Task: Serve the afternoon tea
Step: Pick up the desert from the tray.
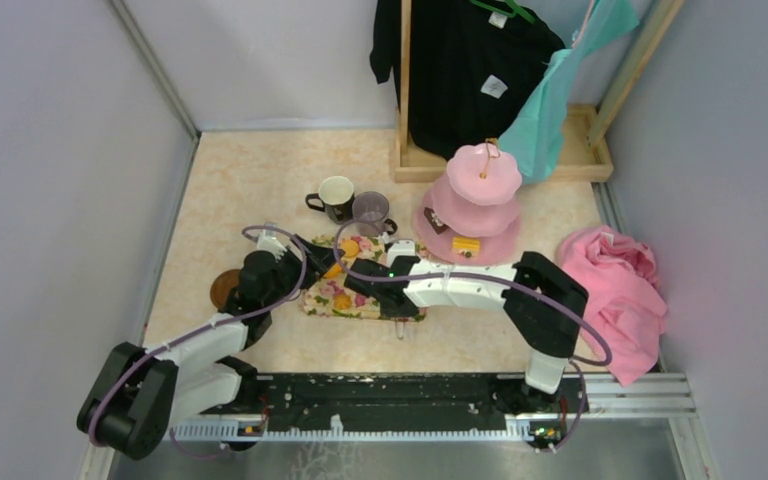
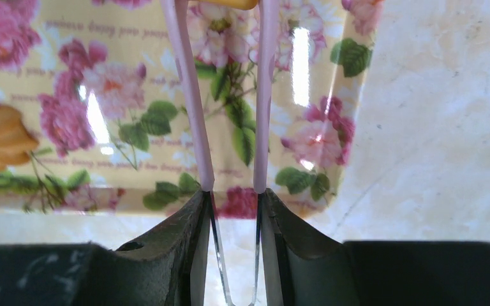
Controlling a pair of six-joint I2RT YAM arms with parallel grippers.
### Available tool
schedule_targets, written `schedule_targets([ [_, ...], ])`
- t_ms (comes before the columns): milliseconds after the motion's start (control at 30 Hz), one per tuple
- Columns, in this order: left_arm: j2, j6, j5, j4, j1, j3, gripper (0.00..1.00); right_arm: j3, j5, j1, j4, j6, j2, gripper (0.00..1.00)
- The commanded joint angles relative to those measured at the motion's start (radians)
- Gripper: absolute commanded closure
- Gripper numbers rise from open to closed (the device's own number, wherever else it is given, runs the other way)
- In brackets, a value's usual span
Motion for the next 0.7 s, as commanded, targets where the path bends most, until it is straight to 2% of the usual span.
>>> schedule_targets([
  [0, -0.015, 0.011, 0.006, 0.005, 0.005, 0.009, 0.23, -0.037, 0.061, 0.029, -0.053, -0.085, -0.104, 1.00],
  [300, 0.009, 0.019, 0.006, -0.002, 0.004, 0.022, 0.23, -0.143, 0.086, 0.052, -0.045, -0.136, -0.269, 1.00],
  [667, 0.015, 0.029, -0.002, -0.020, 0.005, 0.031, 0.23, -0.135, 0.162, 0.117, -0.160, -0.112, -0.434, 1.00],
])
